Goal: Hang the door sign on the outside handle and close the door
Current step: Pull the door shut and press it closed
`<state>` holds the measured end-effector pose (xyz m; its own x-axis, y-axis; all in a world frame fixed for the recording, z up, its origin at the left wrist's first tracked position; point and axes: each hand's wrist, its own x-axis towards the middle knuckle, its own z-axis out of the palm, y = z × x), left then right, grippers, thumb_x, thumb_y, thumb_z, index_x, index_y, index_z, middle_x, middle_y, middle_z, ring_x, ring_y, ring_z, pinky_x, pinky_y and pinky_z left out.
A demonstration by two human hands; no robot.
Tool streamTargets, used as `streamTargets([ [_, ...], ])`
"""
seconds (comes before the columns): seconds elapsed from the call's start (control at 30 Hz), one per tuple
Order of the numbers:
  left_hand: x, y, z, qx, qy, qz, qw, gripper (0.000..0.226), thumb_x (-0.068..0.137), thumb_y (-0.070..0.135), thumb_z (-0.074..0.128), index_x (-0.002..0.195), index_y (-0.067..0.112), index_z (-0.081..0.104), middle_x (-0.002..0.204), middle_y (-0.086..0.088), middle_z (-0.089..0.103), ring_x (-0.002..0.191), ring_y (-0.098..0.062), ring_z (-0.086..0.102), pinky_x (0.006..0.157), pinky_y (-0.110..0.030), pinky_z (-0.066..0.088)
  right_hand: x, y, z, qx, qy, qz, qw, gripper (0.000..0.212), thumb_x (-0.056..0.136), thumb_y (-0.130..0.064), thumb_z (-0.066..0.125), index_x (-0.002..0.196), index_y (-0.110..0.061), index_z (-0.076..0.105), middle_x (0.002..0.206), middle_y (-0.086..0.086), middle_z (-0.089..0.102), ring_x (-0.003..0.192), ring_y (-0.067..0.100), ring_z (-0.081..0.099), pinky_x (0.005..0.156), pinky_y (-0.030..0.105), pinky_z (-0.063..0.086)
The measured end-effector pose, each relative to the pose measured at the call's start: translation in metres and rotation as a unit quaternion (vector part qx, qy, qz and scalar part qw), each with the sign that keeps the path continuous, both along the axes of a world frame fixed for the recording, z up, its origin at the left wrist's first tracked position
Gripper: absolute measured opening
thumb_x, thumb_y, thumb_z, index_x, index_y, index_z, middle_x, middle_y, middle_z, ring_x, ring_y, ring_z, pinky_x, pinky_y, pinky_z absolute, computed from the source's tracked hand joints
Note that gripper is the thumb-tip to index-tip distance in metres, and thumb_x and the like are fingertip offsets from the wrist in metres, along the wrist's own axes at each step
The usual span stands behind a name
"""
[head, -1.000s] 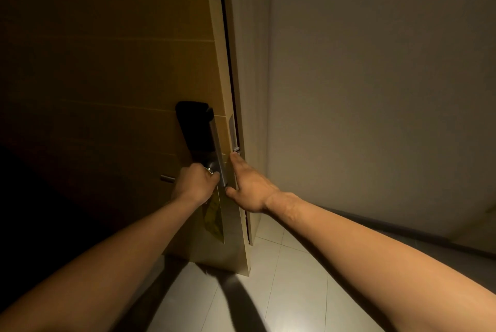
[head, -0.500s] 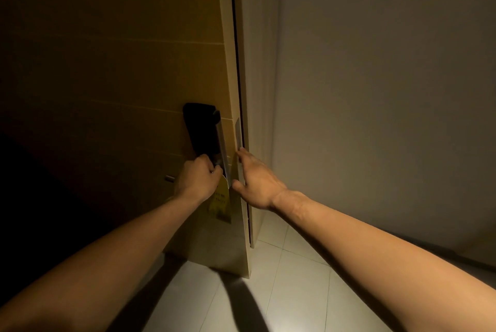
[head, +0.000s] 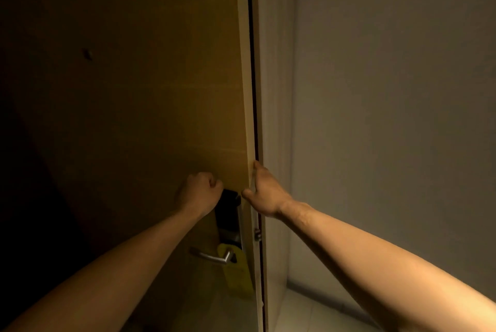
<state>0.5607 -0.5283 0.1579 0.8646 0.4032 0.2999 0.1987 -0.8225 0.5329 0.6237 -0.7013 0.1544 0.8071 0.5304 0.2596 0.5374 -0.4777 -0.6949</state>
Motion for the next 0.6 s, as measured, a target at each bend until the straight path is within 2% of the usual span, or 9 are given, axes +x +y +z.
streamTargets([
  [0.13,0.002,-0.001,0.06,0.05,-0.033,0.033,0.998,0.039,0.092,0.037,0.053,0.056,0.023,0.046,0.058,0.0,0.054,0.051,-0.019,0.052,0.048,-0.026,0.035,0.004,0.004,0.051,0.023,-0.022,-0.009,0.999,0.062,0.088,-0.025,0.068,0.141,-0.018,0.036,0.131,0.005,0.055,0.119,0.023,0.056,0.102,0.042,0.05],
  [0.27,0.008,-0.004,0.1,0.105,-0.061,0.051,0.991,0.035,0.088,0.042,0.055,0.061,0.021,0.054,0.061,0.0,0.058,0.053,-0.017,0.055,0.047,-0.027,0.04,0.009,0.011,0.085,0.014,-0.047,-0.033,0.998,0.081,0.091,-0.029,0.066,0.154,-0.011,0.019,0.151,0.012,0.04,0.134,0.028,0.045,0.109,0.044,0.043],
  [0.37,0.011,-0.004,0.108,0.123,-0.028,0.049,0.991,0.03,0.087,0.049,0.052,0.068,0.025,0.053,0.068,0.006,0.054,0.058,-0.013,0.053,0.048,-0.027,0.04,0.011,0.011,0.096,0.006,-0.06,-0.035,0.998,0.08,0.092,-0.031,0.064,0.154,-0.012,0.018,0.153,0.013,0.036,0.136,0.028,0.042,0.11,0.045,0.041],
  [0.47,0.013,-0.003,0.113,0.127,0.013,0.038,0.991,0.026,0.086,0.052,0.051,0.088,0.028,0.059,0.08,0.009,0.054,0.07,-0.015,0.055,0.06,-0.03,0.046,0.014,0.01,0.105,0.009,-0.06,-0.031,0.998,0.077,0.091,-0.03,0.065,0.152,-0.013,0.023,0.148,0.013,0.042,0.133,0.029,0.046,0.108,0.046,0.044],
  [0.6,0.012,-0.005,0.122,0.145,0.023,0.029,0.989,0.033,0.088,0.047,0.054,0.101,0.02,0.065,0.102,-0.006,0.065,0.086,-0.025,0.062,0.077,-0.038,0.056,0.016,0.009,0.114,0.022,-0.068,-0.027,0.997,0.065,0.09,-0.029,0.066,0.144,-0.014,0.034,0.135,0.01,0.052,0.121,0.027,0.054,0.101,0.046,0.05],
])
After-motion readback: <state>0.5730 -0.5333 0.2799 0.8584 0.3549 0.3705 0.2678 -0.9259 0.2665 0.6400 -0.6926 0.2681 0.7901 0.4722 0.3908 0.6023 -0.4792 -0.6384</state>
